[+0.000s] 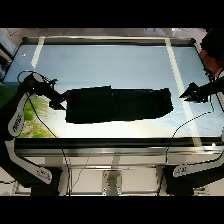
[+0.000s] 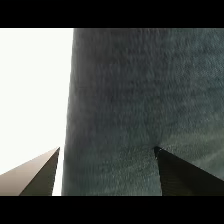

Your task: Fold the clothes and pants, and hang the long-sleeved shirts on hangers.

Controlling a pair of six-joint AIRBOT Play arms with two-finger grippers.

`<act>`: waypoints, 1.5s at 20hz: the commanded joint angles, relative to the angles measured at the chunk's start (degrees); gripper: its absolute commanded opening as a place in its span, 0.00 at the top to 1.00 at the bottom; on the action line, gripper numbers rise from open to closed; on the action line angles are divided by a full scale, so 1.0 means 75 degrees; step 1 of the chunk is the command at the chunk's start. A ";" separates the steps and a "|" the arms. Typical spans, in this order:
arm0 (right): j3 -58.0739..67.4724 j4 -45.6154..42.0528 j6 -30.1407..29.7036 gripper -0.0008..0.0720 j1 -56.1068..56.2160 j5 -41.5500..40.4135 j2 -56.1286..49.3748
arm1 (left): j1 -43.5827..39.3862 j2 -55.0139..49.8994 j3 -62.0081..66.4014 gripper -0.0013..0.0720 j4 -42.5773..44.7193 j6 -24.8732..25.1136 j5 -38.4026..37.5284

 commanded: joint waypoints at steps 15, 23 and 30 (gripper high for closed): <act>-0.0003 -0.0379 -0.0201 0.45 0.0009 -0.0166 0.0000 | 0.1565 0.4083 0.0892 0.95 0.1848 0.0224 -0.1740; -0.0003 -0.0376 -0.0600 0.45 0.0009 -0.0385 -0.0003 | -0.0446 0.4106 0.2419 0.95 0.0015 -0.1399 -0.1848; -0.0006 -0.0373 -0.0595 0.45 0.0009 -0.0603 -0.0003 | -0.4619 0.0810 0.2422 0.87 -0.1172 -0.1145 0.1859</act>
